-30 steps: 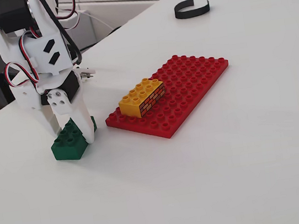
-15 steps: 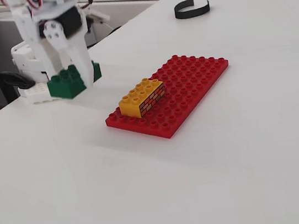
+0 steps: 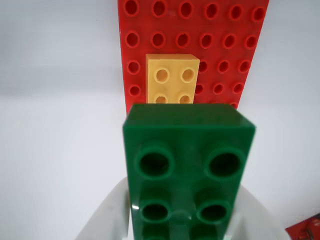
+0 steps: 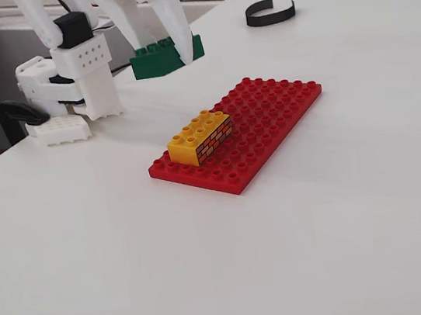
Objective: Grab the loose lego brick and stack it on top of the fixed one.
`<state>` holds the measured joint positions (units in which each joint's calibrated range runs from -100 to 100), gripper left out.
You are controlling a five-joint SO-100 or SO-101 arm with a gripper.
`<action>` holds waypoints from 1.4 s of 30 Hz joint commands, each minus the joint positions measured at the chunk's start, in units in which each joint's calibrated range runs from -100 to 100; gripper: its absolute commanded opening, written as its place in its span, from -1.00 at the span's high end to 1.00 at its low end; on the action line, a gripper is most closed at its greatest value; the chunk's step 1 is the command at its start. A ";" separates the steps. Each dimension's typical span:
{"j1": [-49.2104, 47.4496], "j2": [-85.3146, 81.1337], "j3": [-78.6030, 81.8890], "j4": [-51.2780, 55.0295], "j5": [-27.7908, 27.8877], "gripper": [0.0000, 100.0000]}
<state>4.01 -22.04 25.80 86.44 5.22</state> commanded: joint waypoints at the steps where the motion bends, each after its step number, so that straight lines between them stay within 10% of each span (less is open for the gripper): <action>1: -0.52 4.85 -1.27 -3.09 -1.36 0.88; 42: -1.78 14.76 9.40 -16.97 -1.51 0.86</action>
<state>3.04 -7.43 34.98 69.17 3.82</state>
